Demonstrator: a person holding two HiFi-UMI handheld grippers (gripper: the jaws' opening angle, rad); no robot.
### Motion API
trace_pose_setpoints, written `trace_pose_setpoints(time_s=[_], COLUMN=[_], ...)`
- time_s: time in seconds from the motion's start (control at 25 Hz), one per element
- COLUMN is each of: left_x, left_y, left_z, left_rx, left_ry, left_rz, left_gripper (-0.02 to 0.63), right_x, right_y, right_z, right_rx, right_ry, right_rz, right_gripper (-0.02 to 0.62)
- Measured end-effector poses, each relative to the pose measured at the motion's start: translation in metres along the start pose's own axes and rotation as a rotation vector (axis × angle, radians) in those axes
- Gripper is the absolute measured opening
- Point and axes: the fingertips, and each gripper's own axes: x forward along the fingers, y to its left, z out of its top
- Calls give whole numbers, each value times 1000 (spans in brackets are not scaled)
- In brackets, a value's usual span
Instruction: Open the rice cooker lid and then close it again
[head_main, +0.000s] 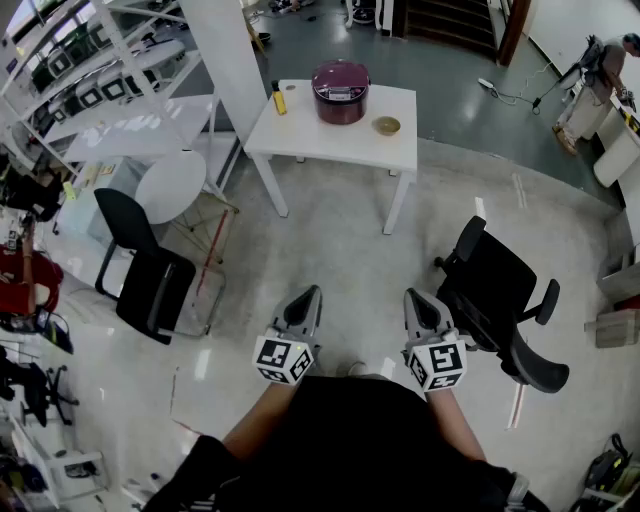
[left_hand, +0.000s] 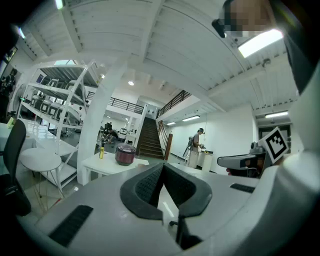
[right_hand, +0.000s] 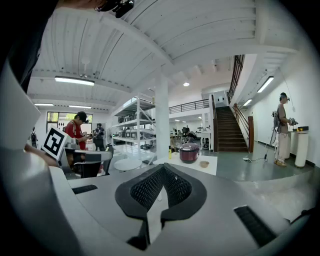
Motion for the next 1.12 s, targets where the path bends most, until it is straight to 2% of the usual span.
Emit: trace_pose_setpoints(time_s=[0.24, 0.64, 0.84, 1.12], left_x=[8, -2, -4, -6], left_y=[-12, -29, -38, -45], left_z=[12, 7, 7, 1], left_rx=[27, 33, 23, -6], left_ry=[-39, -45, -46, -49], left_rz=[-22, -22, -47, -94], left_gripper=[2, 3, 3, 6], right_x=[-6, -23, -33, -33], right_y=[-13, -14, -15, -12], right_z=[4, 7, 10, -2], right_rx=[26, 37, 43, 45], right_ry=[-21, -45, -71, -25], right_rz=[-5, -8, -14, 36], right_gripper=[-2, -2, -2, 3])
